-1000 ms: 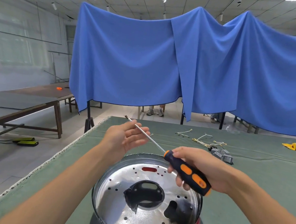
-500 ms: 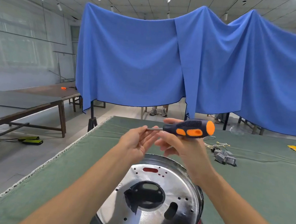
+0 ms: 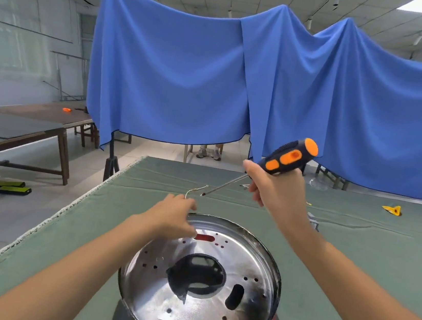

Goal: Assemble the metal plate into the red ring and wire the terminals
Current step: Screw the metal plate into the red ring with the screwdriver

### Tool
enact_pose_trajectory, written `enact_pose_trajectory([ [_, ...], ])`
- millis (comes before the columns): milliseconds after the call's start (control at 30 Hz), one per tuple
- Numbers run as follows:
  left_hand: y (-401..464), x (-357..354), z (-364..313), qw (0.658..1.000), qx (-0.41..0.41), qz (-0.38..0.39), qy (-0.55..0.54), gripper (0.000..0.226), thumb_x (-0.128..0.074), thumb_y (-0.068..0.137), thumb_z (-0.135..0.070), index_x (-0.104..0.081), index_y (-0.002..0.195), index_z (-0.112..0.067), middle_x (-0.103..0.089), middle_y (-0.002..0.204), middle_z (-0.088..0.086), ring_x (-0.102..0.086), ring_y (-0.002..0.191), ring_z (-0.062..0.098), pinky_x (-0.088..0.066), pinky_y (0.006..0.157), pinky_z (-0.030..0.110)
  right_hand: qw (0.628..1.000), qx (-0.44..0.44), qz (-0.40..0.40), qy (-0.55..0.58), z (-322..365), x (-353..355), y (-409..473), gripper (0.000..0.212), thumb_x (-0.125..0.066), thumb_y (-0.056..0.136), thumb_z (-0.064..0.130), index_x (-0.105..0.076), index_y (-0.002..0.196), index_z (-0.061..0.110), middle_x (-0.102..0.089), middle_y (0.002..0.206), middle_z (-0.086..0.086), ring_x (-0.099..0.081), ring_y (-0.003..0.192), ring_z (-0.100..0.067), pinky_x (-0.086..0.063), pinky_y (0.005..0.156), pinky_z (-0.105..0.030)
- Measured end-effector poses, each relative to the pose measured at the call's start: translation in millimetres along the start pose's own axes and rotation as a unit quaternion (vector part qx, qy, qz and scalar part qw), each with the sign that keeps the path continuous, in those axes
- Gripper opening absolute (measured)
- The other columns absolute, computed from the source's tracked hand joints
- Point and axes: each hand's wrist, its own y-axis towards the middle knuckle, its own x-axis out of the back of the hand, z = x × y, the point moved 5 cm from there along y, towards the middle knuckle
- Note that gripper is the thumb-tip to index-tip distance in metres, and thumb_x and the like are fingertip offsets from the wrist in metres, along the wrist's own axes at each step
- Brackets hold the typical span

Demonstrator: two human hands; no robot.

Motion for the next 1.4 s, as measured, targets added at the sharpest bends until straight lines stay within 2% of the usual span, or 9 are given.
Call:
enact_pose_trajectory([
  [167,21,-17,5,0.995,0.007,0.076,-0.063,0.071,-0.065,0.079,-0.053,-0.044,0.135,-0.015,-0.050,0.136,0.005,-0.049,0.120,0.025,-0.041,0.098,0.035,1.000,0.017,-0.021,-0.001,-3,2,7,0.030,-0.071,0.081,0.026,-0.058,0.070,0.001,-0.058,0.052,-0.010,-0.053,0.039,-0.009,-0.039,0.039,-0.017],
  [300,22,-11,1,0.998,0.008,0.050,-0.034,0.039,-0.066,0.079,-0.045,-0.061,0.104,-0.015,-0.066,0.105,0.003,-0.059,0.095,0.025,-0.049,0.082,0.034,1.000,0.007,-0.019,0.003,-10,-3,6,0.028,-0.071,0.080,0.027,-0.058,0.069,0.004,-0.057,0.051,-0.004,-0.053,0.039,-0.009,-0.038,0.039,-0.016],
  [400,20,-8,1,0.999,0.017,0.025,-0.012,0.025,-0.066,0.080,-0.036,-0.058,0.079,-0.012,-0.062,0.076,0.003,-0.057,0.076,0.026,-0.042,0.063,0.030,1.000,0.012,-0.019,-0.004,-13,-6,4,0.028,-0.070,0.081,0.026,-0.058,0.068,0.004,-0.058,0.052,-0.007,-0.053,0.039,-0.008,-0.038,0.039,-0.016],
  [633,15,-5,5,0.998,0.059,0.006,0.016,0.028,-0.067,0.078,-0.028,-0.046,0.068,-0.013,-0.052,0.072,0.003,-0.053,0.072,0.027,-0.038,0.059,0.029,0.999,0.034,-0.032,-0.009,-2,-6,3,0.029,-0.069,0.083,0.026,-0.060,0.070,0.002,-0.058,0.052,-0.006,-0.053,0.039,-0.009,-0.039,0.040,-0.017],
  [733,13,-5,2,0.999,0.038,0.001,0.019,0.021,-0.065,0.081,-0.030,-0.057,0.090,-0.013,-0.061,0.092,0.006,-0.057,0.085,0.028,-0.041,0.066,0.030,0.998,0.041,-0.044,-0.025,4,-2,3,0.034,-0.068,0.083,0.028,-0.059,0.068,-0.001,-0.058,0.050,-0.005,-0.052,0.038,-0.007,-0.042,0.043,-0.020],
  [833,12,-8,-3,1.000,-0.009,0.000,-0.012,0.045,-0.065,0.084,-0.041,-0.051,0.124,-0.024,-0.062,0.116,0.001,-0.058,0.103,0.026,-0.045,0.080,0.033,0.994,0.072,-0.057,-0.057,12,4,3,0.041,-0.067,0.083,0.028,-0.056,0.063,-0.006,-0.056,0.048,-0.010,-0.049,0.038,-0.008,-0.041,0.044,-0.016],
  [967,12,-14,-7,0.999,-0.033,0.002,-0.038,0.049,-0.063,0.086,-0.042,-0.048,0.130,-0.028,-0.062,0.120,0.000,-0.059,0.104,0.026,-0.047,0.085,0.035,0.989,0.097,-0.072,-0.084,19,9,5,0.040,-0.062,0.078,0.027,-0.048,0.062,-0.007,-0.050,0.052,-0.018,-0.049,0.052,-0.030,-0.041,0.050,-0.030],
  [1100,11,-15,-6,0.999,-0.031,-0.006,-0.018,0.051,-0.064,0.084,-0.045,-0.047,0.130,-0.030,-0.061,0.122,-0.002,-0.057,0.107,0.025,-0.046,0.086,0.035,0.987,0.090,-0.076,-0.108,16,10,7,0.032,-0.058,0.069,0.025,-0.036,0.053,0.007,-0.034,0.040,0.008,-0.033,0.043,-0.010,-0.031,0.042,-0.018],
  [1400,9,-12,-2,0.997,-0.035,-0.041,-0.047,0.051,-0.069,0.078,-0.052,-0.056,0.123,-0.031,-0.063,0.117,-0.004,-0.058,0.103,0.024,-0.039,0.076,0.029,0.987,0.105,-0.050,-0.114,7,5,9,0.030,-0.057,0.067,0.022,-0.032,0.051,0.017,-0.036,0.039,0.009,-0.034,0.042,-0.009,-0.028,0.039,-0.012],
])
